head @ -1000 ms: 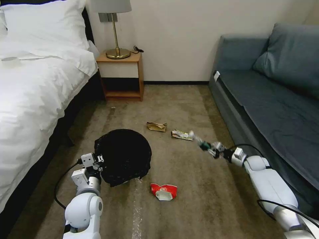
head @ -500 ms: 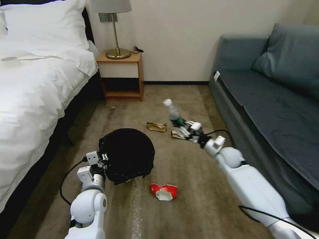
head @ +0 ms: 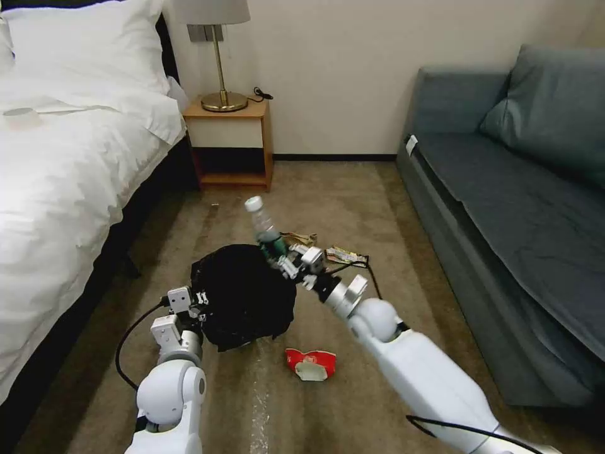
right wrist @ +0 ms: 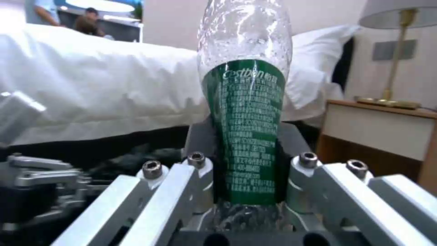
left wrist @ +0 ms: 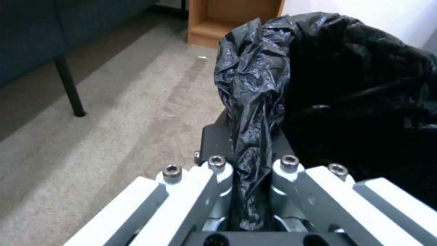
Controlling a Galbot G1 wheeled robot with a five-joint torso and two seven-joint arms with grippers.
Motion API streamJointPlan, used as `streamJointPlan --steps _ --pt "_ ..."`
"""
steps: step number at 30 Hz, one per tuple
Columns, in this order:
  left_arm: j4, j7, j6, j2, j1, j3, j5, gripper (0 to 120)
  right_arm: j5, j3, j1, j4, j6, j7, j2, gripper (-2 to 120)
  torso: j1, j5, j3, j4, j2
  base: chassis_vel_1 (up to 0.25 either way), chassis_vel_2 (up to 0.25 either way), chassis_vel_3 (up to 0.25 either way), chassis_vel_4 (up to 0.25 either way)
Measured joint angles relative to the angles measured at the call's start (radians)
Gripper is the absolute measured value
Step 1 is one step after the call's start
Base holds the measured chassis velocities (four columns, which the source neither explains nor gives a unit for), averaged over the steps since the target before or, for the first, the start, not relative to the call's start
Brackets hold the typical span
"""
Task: Pick up the trash bin, then pick up the garbage on the floor and place it into the trash bin.
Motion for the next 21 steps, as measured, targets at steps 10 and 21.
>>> streamJointPlan --steps 10,21 --pt "-0.009 -0.005 0.004 0.000 0.002 0.010 0.010 5 -0.068 -0.023 -0.016 -0.035 0.015 -0.019 0.036 30 0.000 0.0002 0.000 0.0000 0.000 0.000 0.000 0.000 0.000" --pt "-0.005 -0.006 0.004 0.000 -0.001 0.011 0.019 5 -0.074 -0.022 -0.014 -0.034 0.006 -0.027 0.039 70 0.000 0.0002 0.000 0.0000 0.000 0.000 0.000 0.000 0.000"
